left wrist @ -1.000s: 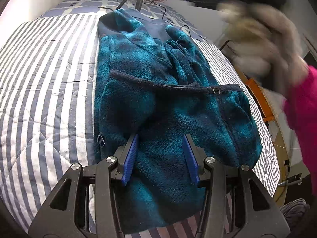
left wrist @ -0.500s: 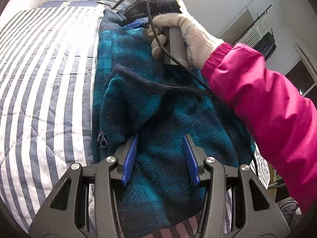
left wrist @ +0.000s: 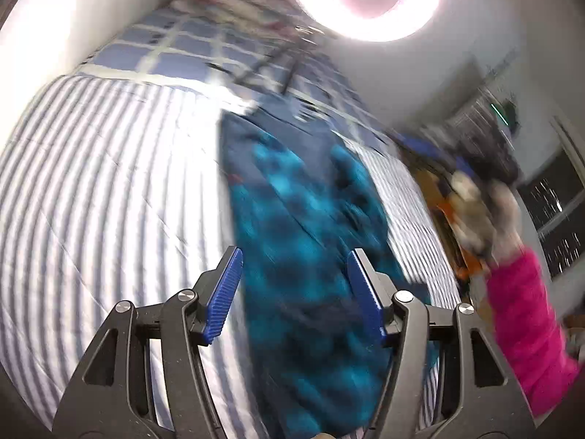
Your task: Fold large clothes
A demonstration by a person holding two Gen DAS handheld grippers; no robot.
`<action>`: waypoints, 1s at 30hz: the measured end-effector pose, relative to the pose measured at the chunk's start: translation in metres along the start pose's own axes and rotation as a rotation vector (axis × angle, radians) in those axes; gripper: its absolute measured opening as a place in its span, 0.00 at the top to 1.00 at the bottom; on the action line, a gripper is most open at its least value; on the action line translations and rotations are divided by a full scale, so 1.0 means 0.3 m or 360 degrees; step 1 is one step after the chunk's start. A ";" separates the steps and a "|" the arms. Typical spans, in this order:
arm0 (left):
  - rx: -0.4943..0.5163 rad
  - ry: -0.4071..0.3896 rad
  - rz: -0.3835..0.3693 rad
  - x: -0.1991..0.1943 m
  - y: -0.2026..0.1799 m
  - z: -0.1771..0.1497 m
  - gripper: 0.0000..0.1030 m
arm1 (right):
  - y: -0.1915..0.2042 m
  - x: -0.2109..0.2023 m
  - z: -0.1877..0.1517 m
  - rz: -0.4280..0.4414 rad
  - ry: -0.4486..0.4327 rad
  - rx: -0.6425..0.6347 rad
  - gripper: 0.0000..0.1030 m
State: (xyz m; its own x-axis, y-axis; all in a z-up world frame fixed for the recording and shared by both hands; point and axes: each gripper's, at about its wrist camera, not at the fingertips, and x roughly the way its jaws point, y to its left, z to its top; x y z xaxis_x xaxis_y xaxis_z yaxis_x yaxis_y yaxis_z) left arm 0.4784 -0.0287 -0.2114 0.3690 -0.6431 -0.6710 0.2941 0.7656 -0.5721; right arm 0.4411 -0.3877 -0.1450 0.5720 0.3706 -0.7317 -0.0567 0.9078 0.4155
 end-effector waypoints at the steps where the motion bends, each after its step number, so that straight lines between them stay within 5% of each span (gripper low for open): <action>1: -0.0032 -0.0009 0.0016 0.017 0.022 0.040 0.40 | -0.032 -0.031 0.000 -0.0049 -0.0011 -0.0014 0.73; 3: -0.0061 0.0011 0.0034 0.067 0.055 0.113 0.40 | -0.126 -0.096 -0.024 -0.0192 -0.0031 -0.0031 0.60; 6: -0.0167 0.0037 0.0063 0.179 0.121 0.197 0.40 | -0.299 -0.074 -0.049 -0.0274 -0.0008 0.0129 0.56; 13: -0.0211 0.0165 0.0105 0.467 0.170 0.265 0.40 | -0.479 0.140 -0.120 -0.0048 0.0079 0.0347 0.56; 22: -0.0063 0.0167 0.0225 0.698 0.123 0.369 0.41 | -0.527 0.271 -0.063 -0.0021 0.0005 0.0330 0.56; 23: -0.0043 0.0170 0.0236 0.714 0.115 0.379 0.45 | -0.521 0.278 -0.057 -0.0023 0.0011 0.0307 0.57; 26: 0.0057 0.0190 0.0289 0.761 0.082 0.398 0.71 | -0.505 0.314 -0.042 -0.0019 0.0045 0.0231 0.88; 30: 0.0071 0.0160 0.0253 0.751 0.070 0.401 0.88 | -0.448 0.339 -0.032 -0.0118 0.0052 0.0055 0.94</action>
State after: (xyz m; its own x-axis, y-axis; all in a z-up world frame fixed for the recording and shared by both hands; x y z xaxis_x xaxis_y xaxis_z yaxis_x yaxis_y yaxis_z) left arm 0.6739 -0.1560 -0.3178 0.3248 -0.5104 -0.7962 0.2785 0.8562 -0.4352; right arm 0.4990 -0.4700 -0.2805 0.5464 0.3094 -0.7783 0.0132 0.9260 0.3774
